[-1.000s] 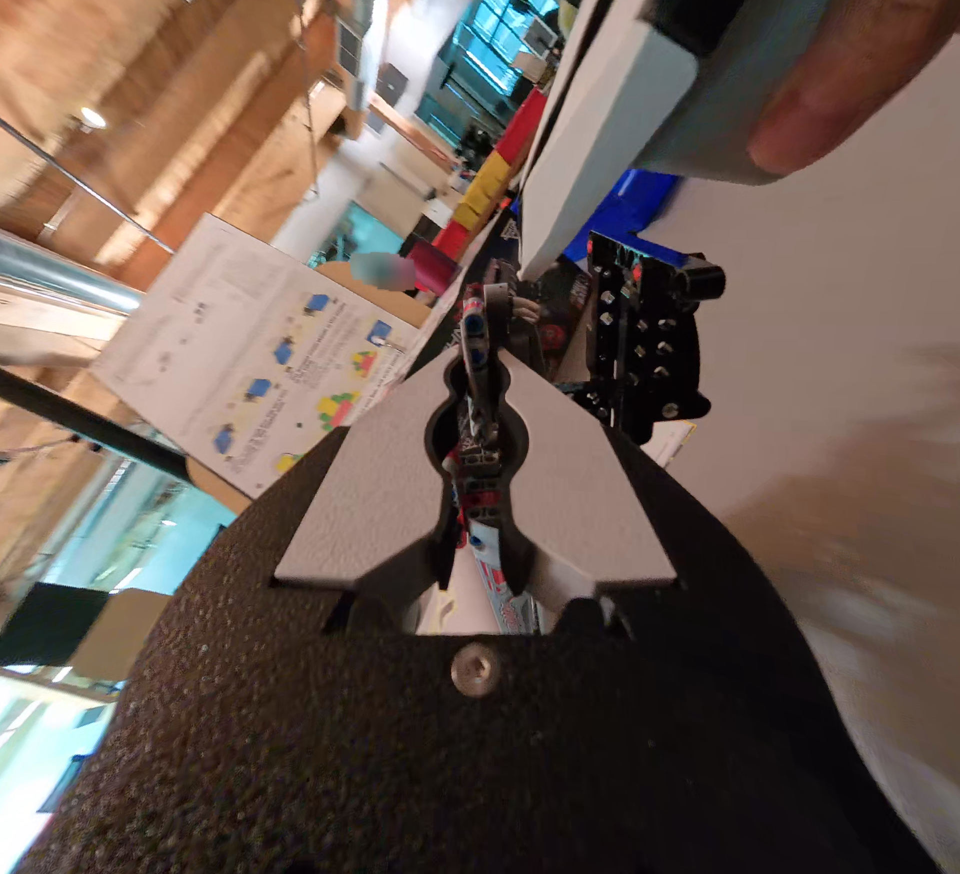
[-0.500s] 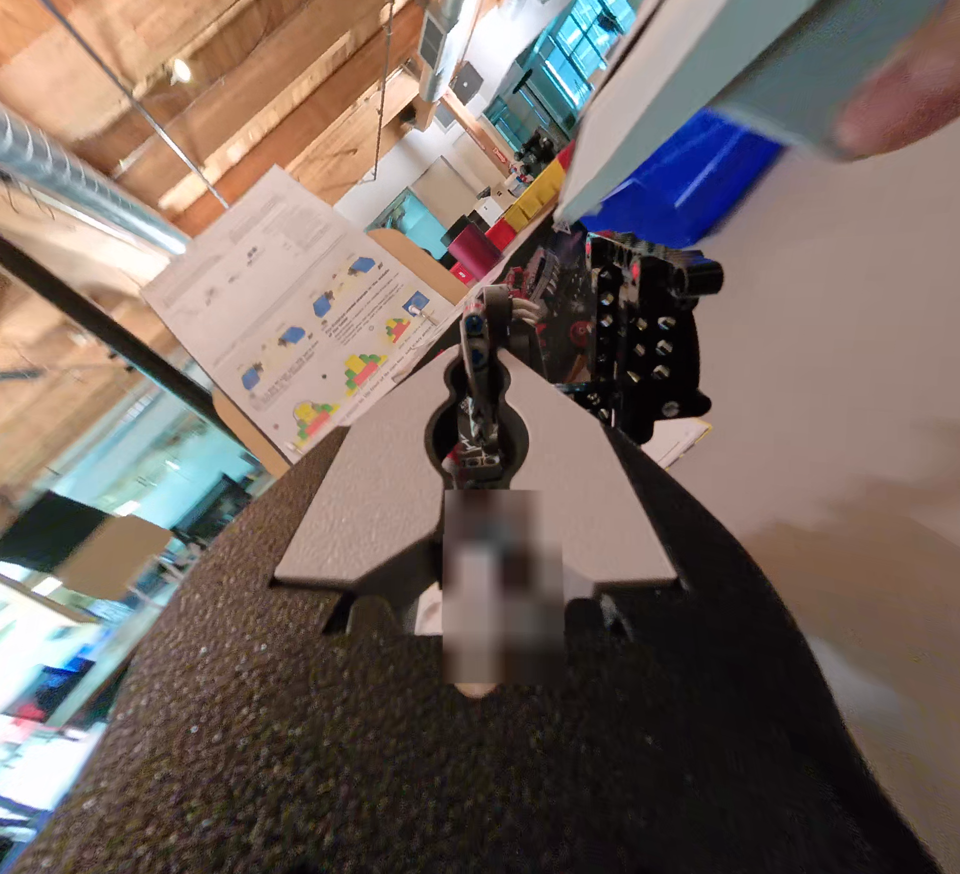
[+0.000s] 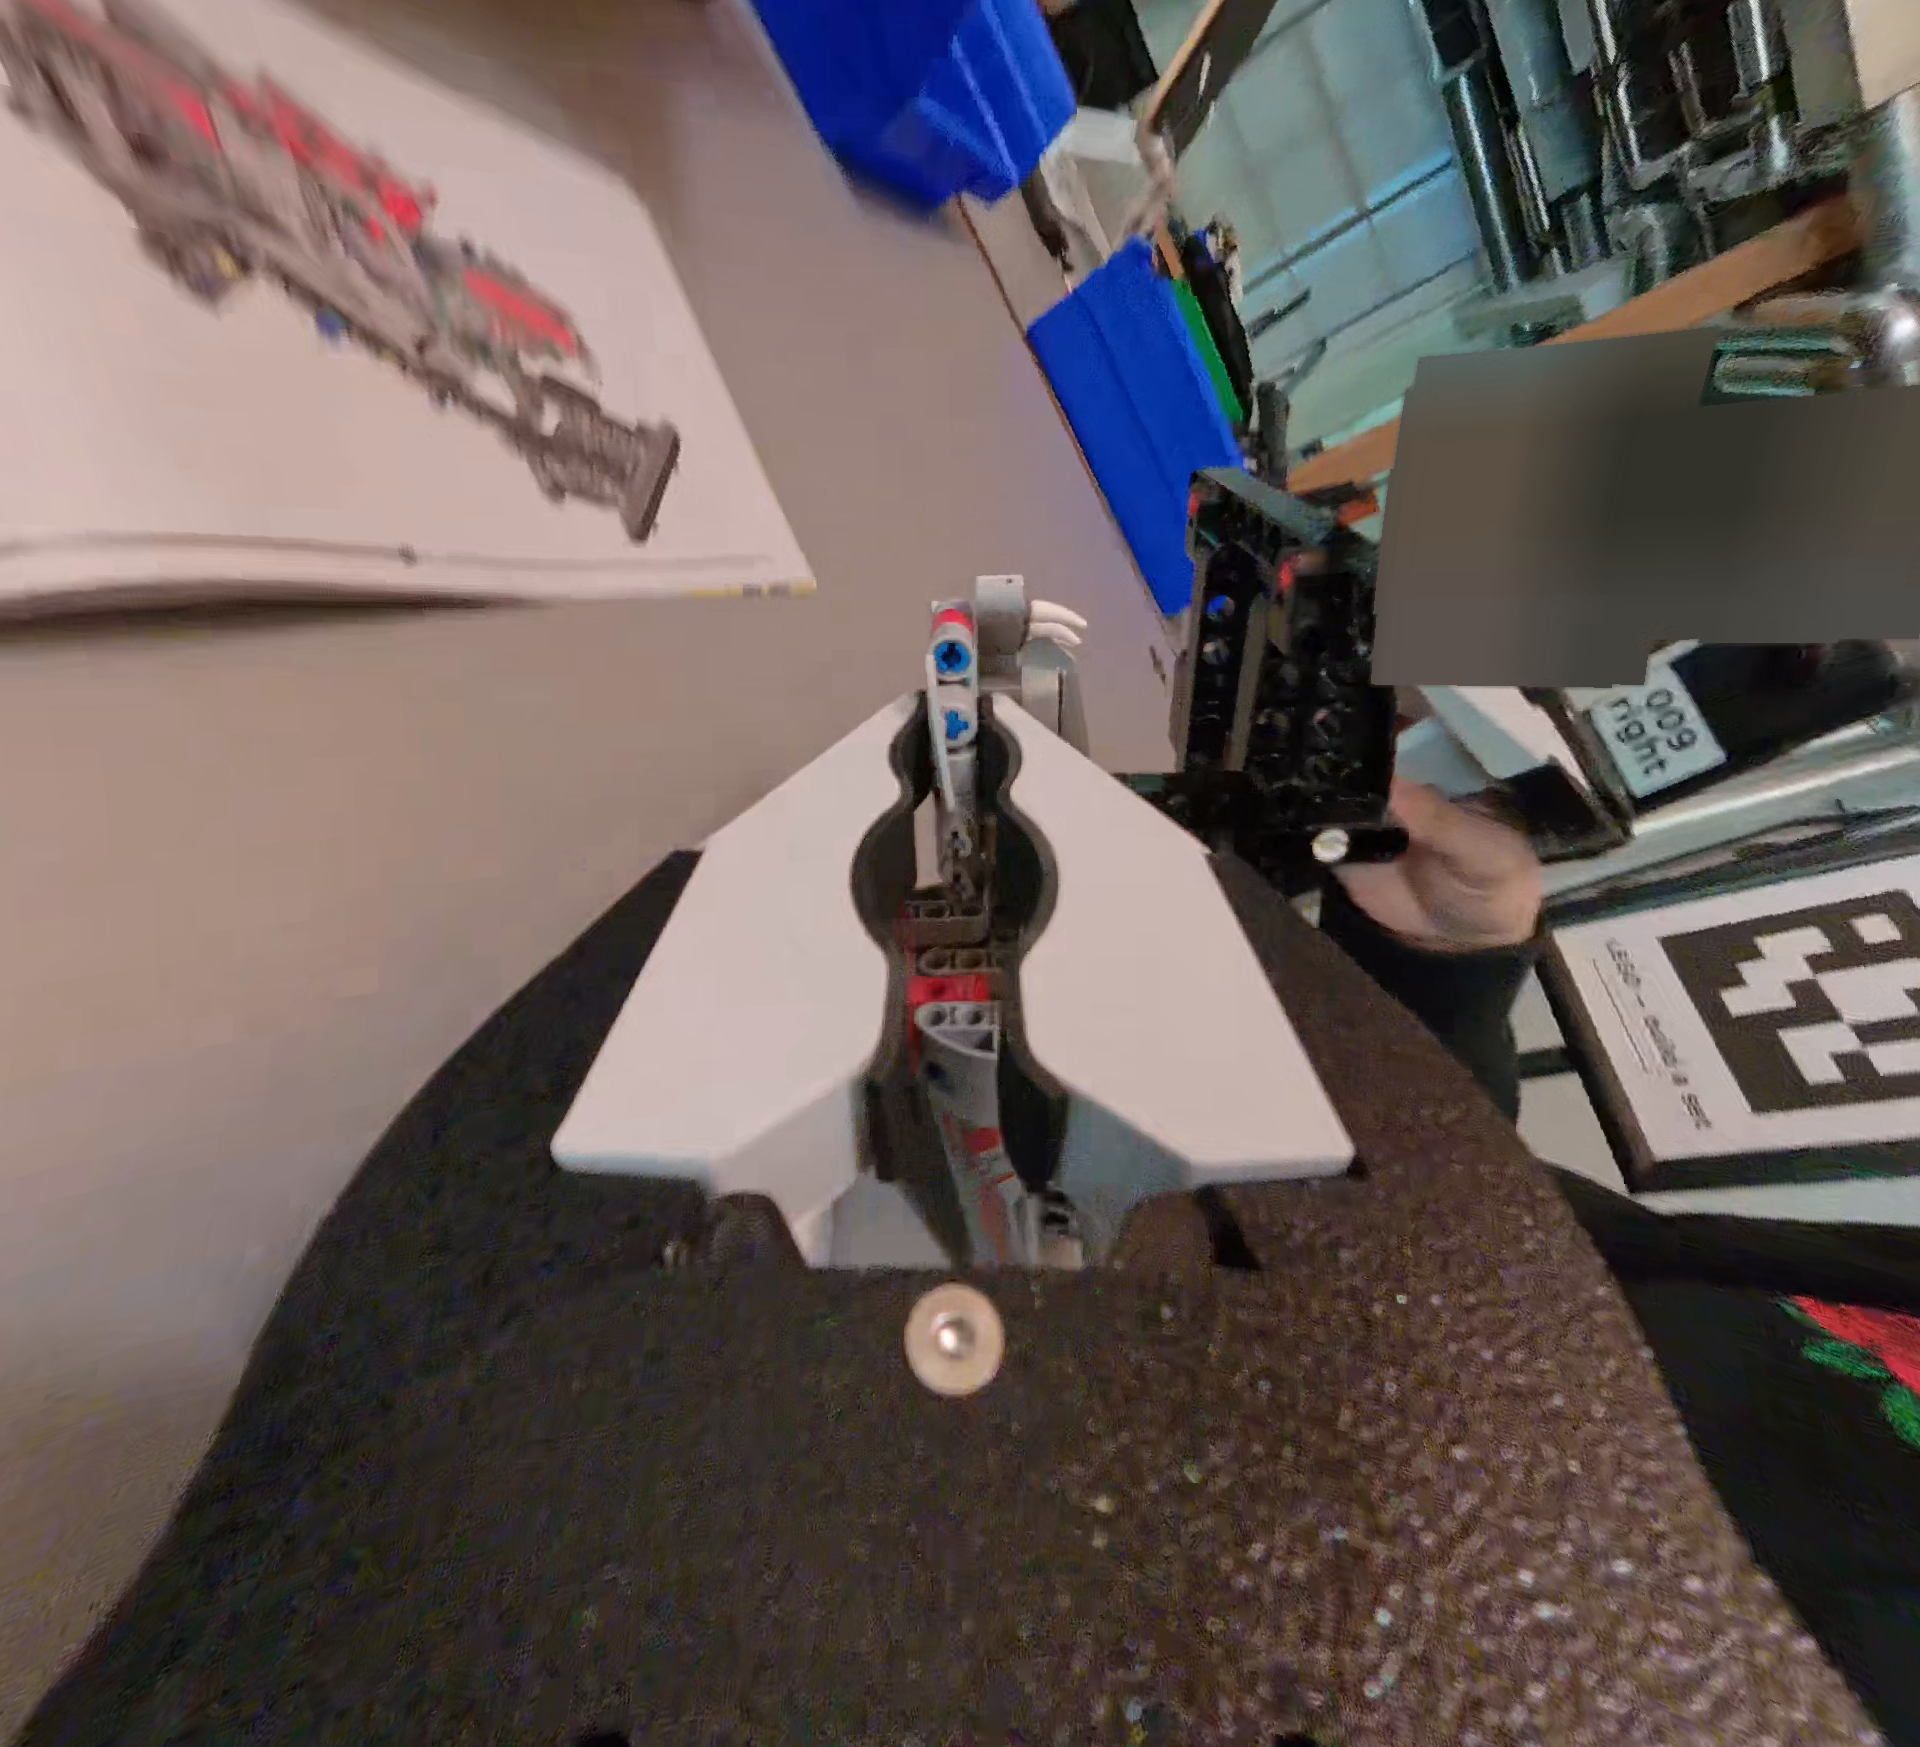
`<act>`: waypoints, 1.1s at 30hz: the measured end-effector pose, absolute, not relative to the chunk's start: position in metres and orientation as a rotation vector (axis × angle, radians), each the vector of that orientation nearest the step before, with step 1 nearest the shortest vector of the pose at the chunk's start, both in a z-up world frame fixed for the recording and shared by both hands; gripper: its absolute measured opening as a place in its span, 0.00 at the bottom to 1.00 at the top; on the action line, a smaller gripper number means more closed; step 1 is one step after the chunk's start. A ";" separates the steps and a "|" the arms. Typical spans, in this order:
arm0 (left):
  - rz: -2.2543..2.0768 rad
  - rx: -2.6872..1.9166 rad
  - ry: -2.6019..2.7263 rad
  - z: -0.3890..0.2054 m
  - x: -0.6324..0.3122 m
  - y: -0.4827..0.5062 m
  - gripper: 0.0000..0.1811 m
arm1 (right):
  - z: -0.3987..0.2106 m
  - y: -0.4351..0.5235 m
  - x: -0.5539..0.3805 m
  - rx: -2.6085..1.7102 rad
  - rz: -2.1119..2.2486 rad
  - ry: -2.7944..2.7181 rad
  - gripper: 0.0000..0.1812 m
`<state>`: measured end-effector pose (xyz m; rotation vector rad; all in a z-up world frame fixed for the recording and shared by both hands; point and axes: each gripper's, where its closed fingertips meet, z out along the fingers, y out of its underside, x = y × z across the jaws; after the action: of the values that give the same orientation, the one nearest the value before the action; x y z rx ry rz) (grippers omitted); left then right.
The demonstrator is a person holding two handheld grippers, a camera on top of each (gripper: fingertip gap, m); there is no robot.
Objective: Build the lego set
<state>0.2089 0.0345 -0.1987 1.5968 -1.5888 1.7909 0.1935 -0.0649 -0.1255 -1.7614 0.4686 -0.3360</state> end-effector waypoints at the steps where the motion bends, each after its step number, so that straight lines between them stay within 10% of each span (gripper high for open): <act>1: 1.741 1.591 -1.609 -0.208 0.205 0.032 0.03 | -0.136 -0.061 0.194 -1.783 -0.299 0.486 0.01; 13: 1.624 1.616 -2.330 -0.237 0.193 0.062 0.20 | -0.213 -0.024 0.186 -1.989 -0.024 0.558 0.01; 33: 2.133 1.311 -2.403 -0.178 0.131 0.094 0.13 | -0.161 0.017 0.100 -1.967 -0.048 0.280 0.01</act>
<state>0.1315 0.0938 -0.1777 1.3106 -2.4030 2.1333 0.1002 0.0167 -0.1612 -1.9666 0.2800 -0.0475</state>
